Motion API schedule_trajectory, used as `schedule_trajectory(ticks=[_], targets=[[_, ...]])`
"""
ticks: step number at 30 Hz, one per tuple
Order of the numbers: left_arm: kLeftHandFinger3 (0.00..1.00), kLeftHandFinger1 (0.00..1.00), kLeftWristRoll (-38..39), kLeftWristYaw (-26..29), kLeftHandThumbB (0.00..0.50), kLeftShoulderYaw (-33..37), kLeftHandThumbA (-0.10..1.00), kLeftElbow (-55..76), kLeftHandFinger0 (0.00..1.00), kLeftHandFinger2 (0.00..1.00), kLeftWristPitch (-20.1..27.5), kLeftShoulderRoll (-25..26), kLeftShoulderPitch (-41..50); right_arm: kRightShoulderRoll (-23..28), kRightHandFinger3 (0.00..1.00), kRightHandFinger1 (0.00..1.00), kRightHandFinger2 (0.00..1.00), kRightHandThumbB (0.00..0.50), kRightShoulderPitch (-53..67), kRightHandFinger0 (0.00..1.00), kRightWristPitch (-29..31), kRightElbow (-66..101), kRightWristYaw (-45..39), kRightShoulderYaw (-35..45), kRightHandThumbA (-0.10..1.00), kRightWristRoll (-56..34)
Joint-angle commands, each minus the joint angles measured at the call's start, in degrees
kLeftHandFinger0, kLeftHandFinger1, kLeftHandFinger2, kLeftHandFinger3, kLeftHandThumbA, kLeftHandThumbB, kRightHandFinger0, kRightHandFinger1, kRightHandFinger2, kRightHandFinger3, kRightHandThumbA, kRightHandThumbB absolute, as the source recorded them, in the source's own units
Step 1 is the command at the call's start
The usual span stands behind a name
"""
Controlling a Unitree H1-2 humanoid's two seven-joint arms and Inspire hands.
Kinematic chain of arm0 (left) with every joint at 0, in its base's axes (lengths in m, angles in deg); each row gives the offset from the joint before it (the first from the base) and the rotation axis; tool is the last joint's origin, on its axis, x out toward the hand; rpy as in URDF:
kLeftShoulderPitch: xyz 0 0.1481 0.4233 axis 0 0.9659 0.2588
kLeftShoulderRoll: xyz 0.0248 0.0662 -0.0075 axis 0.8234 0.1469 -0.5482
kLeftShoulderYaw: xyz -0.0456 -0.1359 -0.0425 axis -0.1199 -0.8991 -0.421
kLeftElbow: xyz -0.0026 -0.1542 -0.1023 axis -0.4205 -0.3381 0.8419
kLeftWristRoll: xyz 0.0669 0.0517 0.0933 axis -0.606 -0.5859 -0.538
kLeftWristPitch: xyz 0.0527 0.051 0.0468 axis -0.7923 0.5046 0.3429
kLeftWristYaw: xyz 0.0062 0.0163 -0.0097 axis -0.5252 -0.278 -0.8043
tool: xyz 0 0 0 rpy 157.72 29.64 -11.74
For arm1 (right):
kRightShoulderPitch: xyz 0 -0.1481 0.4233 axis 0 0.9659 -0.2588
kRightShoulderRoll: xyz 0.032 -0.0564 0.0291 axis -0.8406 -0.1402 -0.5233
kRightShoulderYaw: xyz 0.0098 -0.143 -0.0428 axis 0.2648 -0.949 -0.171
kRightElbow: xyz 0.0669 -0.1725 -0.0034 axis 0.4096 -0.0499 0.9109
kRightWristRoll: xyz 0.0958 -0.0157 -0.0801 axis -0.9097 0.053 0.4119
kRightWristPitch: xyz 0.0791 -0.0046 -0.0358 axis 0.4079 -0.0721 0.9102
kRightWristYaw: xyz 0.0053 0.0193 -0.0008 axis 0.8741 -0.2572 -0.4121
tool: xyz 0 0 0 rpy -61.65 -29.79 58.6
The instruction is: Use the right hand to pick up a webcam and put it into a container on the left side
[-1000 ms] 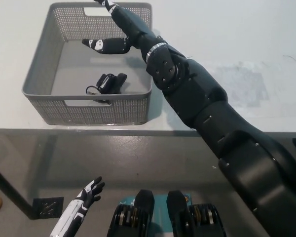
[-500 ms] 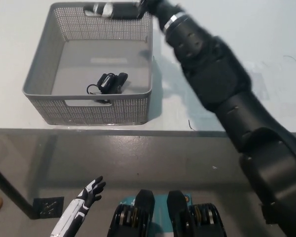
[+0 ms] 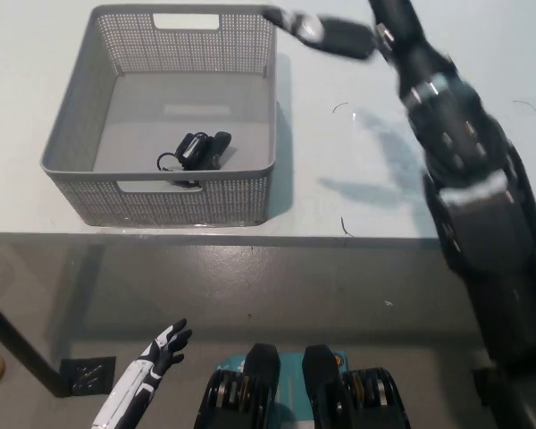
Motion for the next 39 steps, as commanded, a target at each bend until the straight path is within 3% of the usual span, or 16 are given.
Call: schedule_trajectory(ticks=[1, 4, 5, 6, 10, 12, 14, 18, 23, 27, 31, 33, 37, 39], targets=[[1.00, 1.00, 0.78, -1.05, 0.153, -0.98, 1.00, 1.27, 1.00, 1.00, 0.01, 1.79, -2.84, 7.93, 1.00, 1.00, 1.00, 0.338, 15.44, 1.00, -7.60, 40.98, -5.77, 6.47, 1.00, -18.37], [1.00, 1.00, 1.58, -1.31, 0.156, -1.33, 1.00, 1.05, 1.00, 1.00, -0.22, 1.96, -3.74, 9.49, 1.00, 1.00, 1.00, 0.342, 22.31, 1.00, -6.10, 44.49, -6.16, 5.61, 1.00, -18.44], [1.00, 1.00, 2.03, -1.34, 0.169, -1.62, 1.00, 0.98, 1.00, 1.00, -0.43, 2.06, -4.03, 9.81, 1.00, 1.00, 1.00, 0.278, 27.64, 1.00, -4.55, 45.87, -5.94, 4.73, 1.00, -15.95], [1.00, 1.00, 2.44, -1.54, 0.169, -1.78, 1.00, 0.99, 1.00, 1.00, -0.53, 2.26, -4.15, 9.71, 1.00, 1.00, 1.00, 0.279, 29.72, 1.00, -4.15, 46.19, -5.66, 4.36, 1.00, -14.71], [1.00, 1.00, 3.75, -1.23, 0.130, -2.65, 1.00, 0.88, 1.00, 1.00, -0.97, 1.96, -4.89, 9.11, 1.00, 1.00, 1.00, 0.184, 40.39, 1.00, 0.44, 42.57, -5.45, 2.80, 1.00, -15.99], [1.00, 1.00, 4.42, -1.42, 0.125, -2.92, 1.00, 0.68, 1.00, 1.00, -0.74, 2.00, -5.01, 7.90, 1.00, 1.00, 1.00, 0.192, 45.64, 1.00, 4.34, 37.68, -4.63, 1.98, 1.00, -14.85], [1.00, 1.00, 4.37, -1.32, 0.125, -2.92, 1.00, 0.10, 1.00, 1.00, -0.50, 1.64, -5.25, 6.99, 1.00, 1.00, 1.00, 0.166, 48.32, 1.00, 6.00, 34.28, -4.32, 1.44, 1.00, -15.04], [1.00, 1.00, 4.35, -1.40, 0.122, -3.47, 1.00, 0.31, 1.00, 1.00, -0.31, 1.69, -4.57, 3.81, 1.00, 1.00, 1.00, 0.198, 52.77, 1.00, 7.22, 28.09, -4.38, 0.65, 1.00, -17.99], [1.00, 1.00, 5.02, -1.56, 0.128, -3.86, 1.00, -0.29, 1.00, 1.00, -0.66, 1.44, -4.99, 0.25, 1.00, 1.00, 1.00, 0.123, 54.95, 1.00, 11.18, 18.50, -3.63, 2.22, 1.00, -20.35], [1.00, 1.00, 5.59, -1.71, 0.122, -4.39, 1.00, -0.14, 1.00, 1.00, -0.99, 1.64, -5.19, -1.36, 1.00, 1.00, 1.00, 0.173, 54.17, 1.00, 10.96, 15.17, -3.39, 3.68, 1.00, -20.59], [1.00, 1.00, 5.14, -1.57, 0.120, -4.44, 1.00, -0.45, 1.00, 1.00, -0.59, 1.59, -5.20, -1.16, 1.00, 1.00, 1.00, 0.172, 53.32, 1.00, 11.52, 12.87, -3.88, 3.86, 1.00, -20.13], [1.00, 1.00, 5.16, -1.51, 0.139, -4.47, 1.00, -0.37, 1.00, 1.00, -1.31, 1.46, -5.54, -0.89, 1.00, 1.00, 1.00, 0.161, 52.51, 1.00, 11.85, 11.62, -4.17, 3.83, 1.00, -20.03], [1.00, 1.00, 4.41, -1.30, 0.126, -4.37, 1.00, -0.28, 1.00, 1.00, -1.59, 1.66, -5.59, -0.49, 1.00, 1.00, 1.00, 0.094, 51.57, 1.00, 12.56, 10.03, -4.33, 3.34, 1.00, -18.81], [1.00, 1.00, 4.34, -1.30, 0.113, -4.21, 1.00, -0.60, 1.00, 1.00, -1.34, 1.48, -5.52, -0.31, 1.00, 1.00, 1.00, 0.093, 51.56, 1.00, 12.35, 9.79, -4.42, 3.23, 1.00, -18.66]])
